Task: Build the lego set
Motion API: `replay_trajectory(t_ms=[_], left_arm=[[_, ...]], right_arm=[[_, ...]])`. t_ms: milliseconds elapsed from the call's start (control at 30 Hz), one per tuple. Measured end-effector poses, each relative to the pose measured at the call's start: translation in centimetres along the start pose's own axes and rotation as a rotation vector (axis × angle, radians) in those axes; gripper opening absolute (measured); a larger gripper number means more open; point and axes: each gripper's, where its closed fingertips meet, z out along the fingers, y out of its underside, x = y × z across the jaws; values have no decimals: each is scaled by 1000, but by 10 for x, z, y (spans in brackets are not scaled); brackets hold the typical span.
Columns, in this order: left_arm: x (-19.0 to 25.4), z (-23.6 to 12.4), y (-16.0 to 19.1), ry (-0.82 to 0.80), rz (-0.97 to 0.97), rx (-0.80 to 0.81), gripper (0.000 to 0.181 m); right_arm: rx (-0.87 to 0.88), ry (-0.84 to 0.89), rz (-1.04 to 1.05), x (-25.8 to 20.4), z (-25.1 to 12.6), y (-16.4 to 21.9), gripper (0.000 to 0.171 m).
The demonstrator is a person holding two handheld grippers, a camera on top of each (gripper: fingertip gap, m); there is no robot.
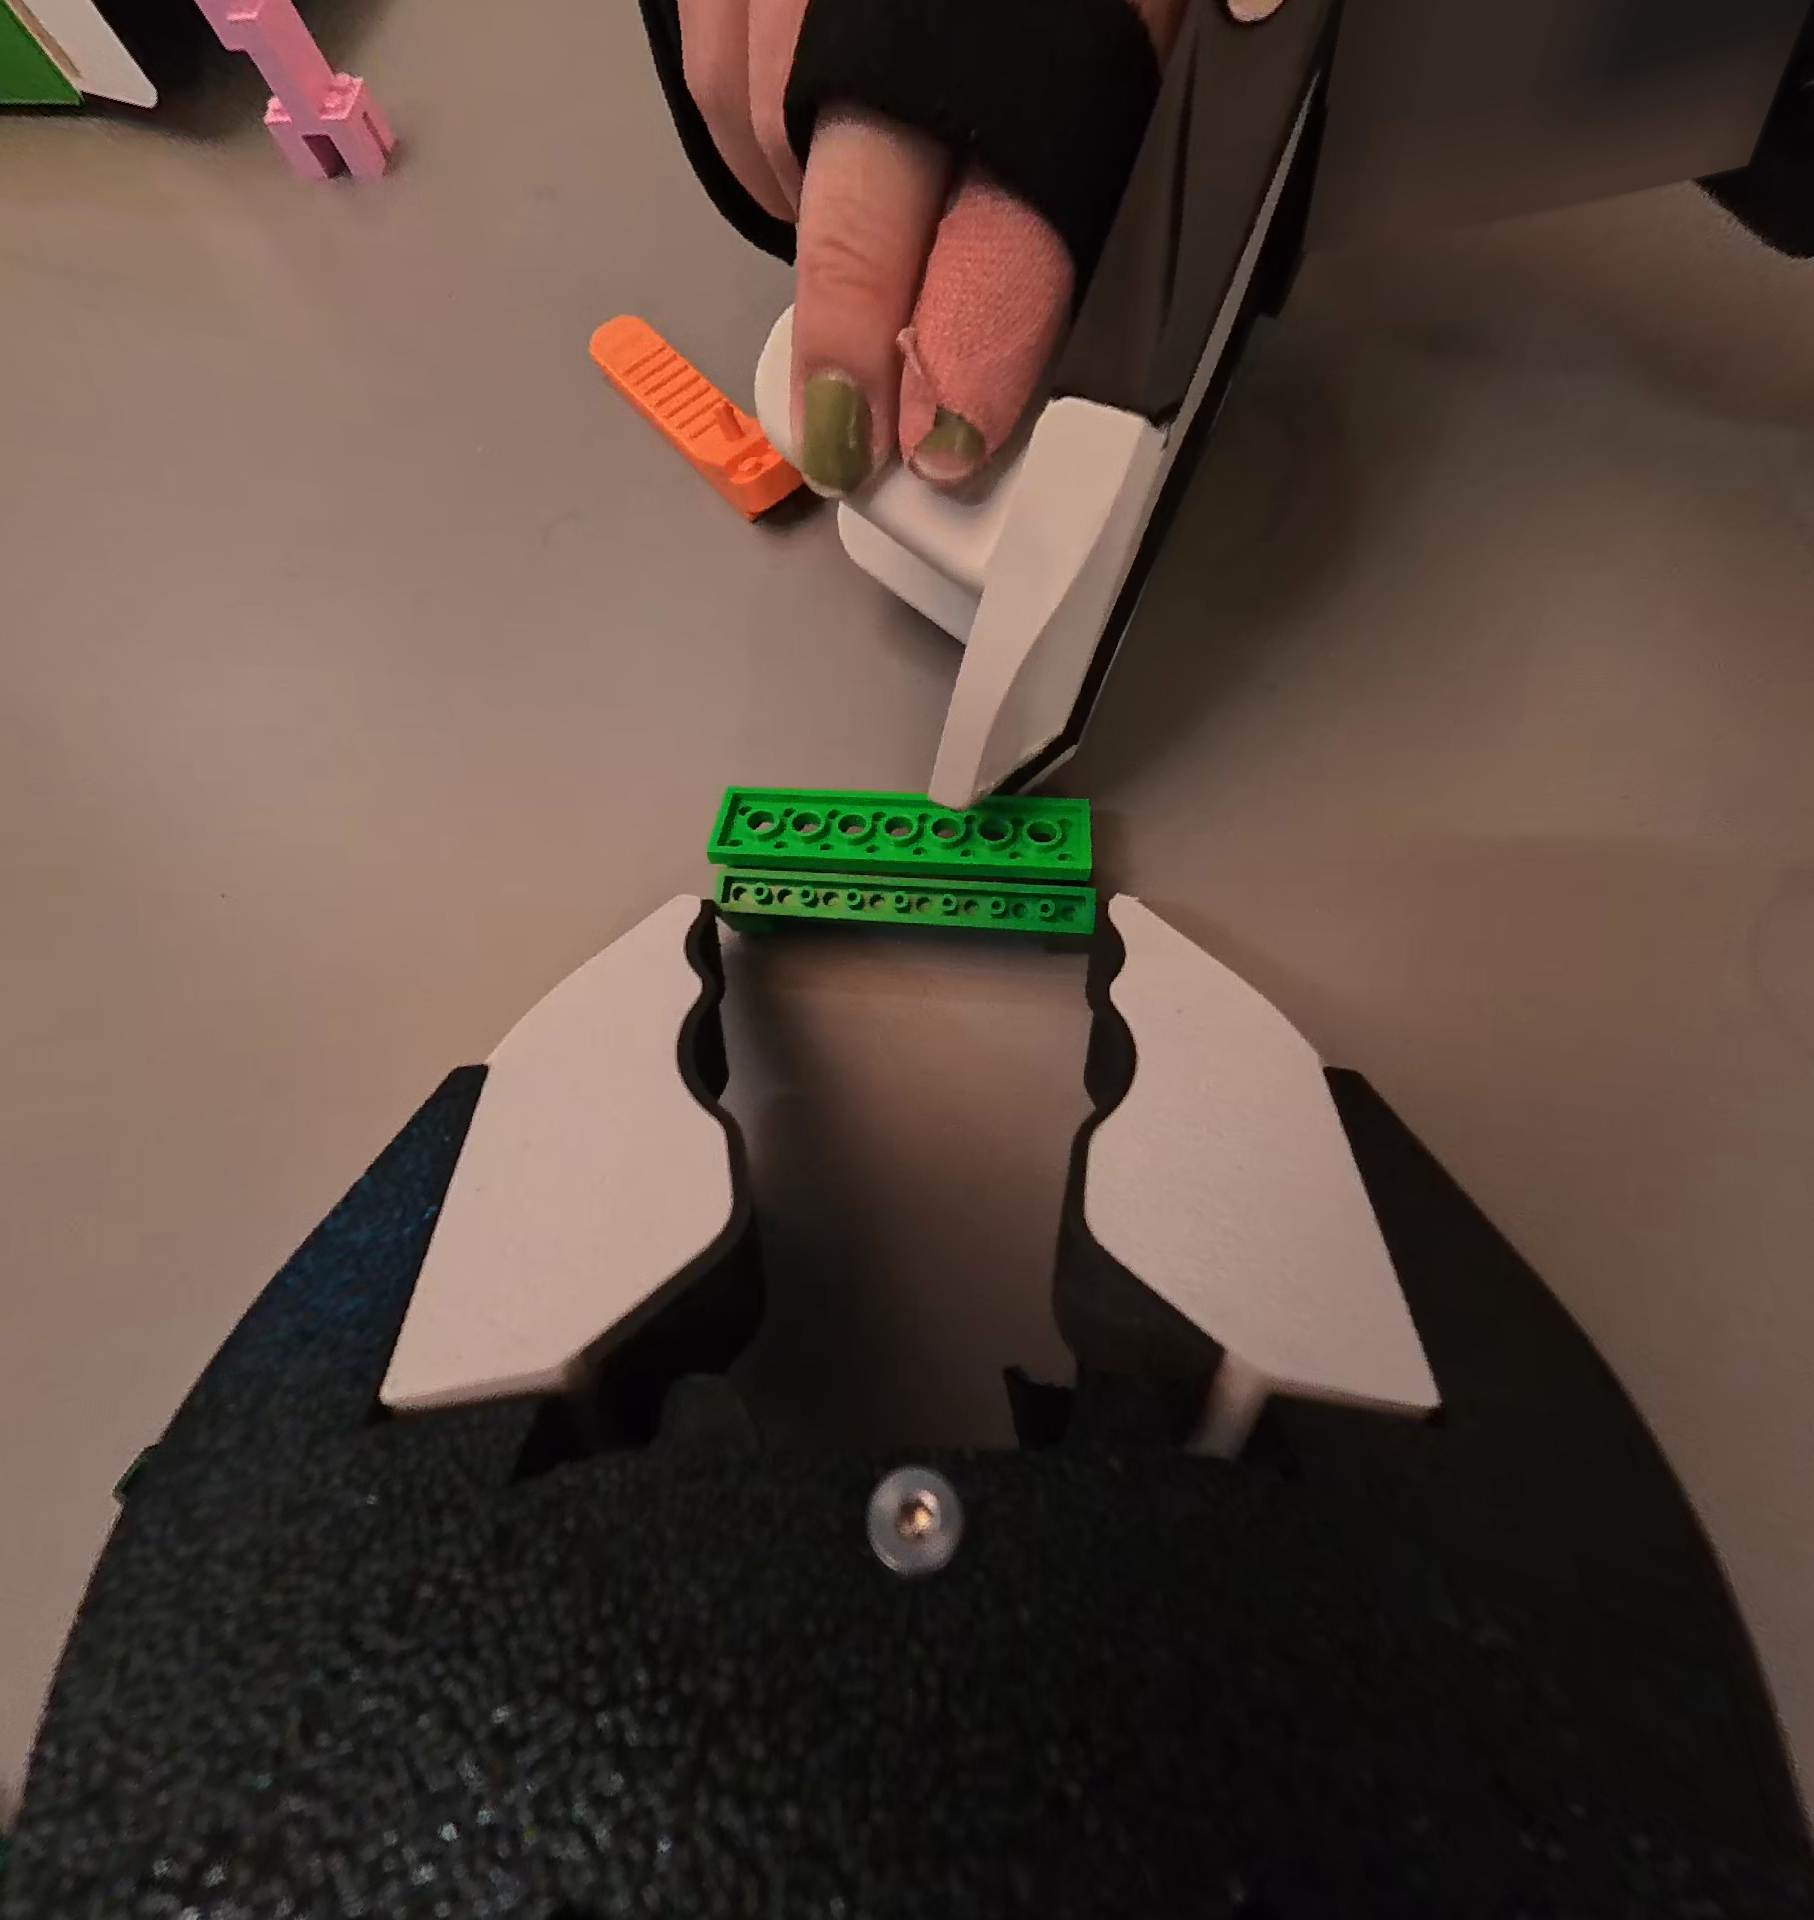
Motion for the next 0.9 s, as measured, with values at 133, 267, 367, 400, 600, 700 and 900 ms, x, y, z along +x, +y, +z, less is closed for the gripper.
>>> replay_trajectory(t_ms=[133,267,367,400,600,700,900], left_arm=[[0,0,0,-3,2,1,68],[0,0,0,-4,1,1,68],[0,0,0,-6,2,1,68],[-1,0,1,-8,3,1,68],[0,1,1,-6,4,1,74],[2,0,2,6,1,-4,84],[8,-10,-10,-22,192,59,80]], right_arm=[[3,-5,-6,-2,0,0,8],[5,0,-21,-3,0,-1,4],[6,-2,-21,-3,0,-1,4],[6,-2,-25,-3,0,-1,4],[-4,-1,-62,-3,0,0,4],[-14,-3,-74,-3,0,1,3],[-17,-5,-81,-3,0,1,3]])
